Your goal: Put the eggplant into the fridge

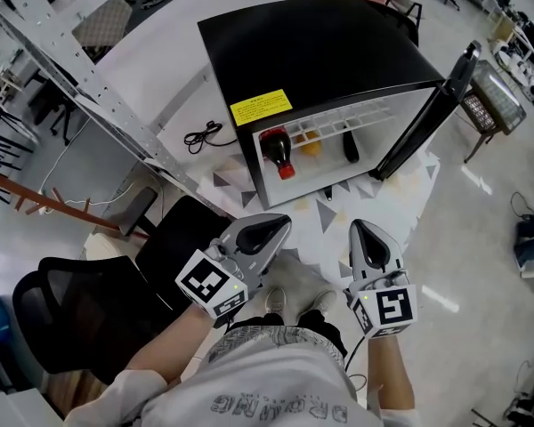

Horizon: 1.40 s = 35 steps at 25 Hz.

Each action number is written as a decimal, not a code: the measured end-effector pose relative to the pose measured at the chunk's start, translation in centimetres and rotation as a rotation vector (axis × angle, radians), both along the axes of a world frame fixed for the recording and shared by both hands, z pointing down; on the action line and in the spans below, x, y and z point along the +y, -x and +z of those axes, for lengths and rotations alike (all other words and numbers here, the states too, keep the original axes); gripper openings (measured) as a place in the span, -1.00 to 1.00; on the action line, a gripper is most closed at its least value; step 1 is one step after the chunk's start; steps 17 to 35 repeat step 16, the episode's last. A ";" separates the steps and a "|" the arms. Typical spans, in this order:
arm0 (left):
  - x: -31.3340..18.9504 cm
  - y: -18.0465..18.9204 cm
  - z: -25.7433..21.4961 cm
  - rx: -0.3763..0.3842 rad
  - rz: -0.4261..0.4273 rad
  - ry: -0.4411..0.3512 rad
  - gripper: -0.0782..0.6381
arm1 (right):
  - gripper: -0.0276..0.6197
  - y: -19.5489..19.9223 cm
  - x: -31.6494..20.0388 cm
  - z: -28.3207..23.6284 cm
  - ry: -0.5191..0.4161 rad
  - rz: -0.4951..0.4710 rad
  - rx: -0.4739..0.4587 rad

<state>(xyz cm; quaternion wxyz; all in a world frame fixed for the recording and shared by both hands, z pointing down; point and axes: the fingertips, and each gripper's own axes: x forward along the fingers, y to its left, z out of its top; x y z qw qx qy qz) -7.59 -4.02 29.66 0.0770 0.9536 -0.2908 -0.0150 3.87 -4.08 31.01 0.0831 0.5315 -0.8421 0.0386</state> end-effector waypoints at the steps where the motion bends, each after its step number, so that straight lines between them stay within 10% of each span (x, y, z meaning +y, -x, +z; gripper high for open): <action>1: 0.0 0.0 0.1 -0.001 -0.002 0.001 -0.74 | -0.91 0.0 -0.1 0.1 0.005 -0.001 -0.007; 35: -0.1 -1.3 0.4 -0.004 -0.014 0.007 -0.74 | -0.91 -0.9 -0.1 0.2 0.018 -0.025 -0.011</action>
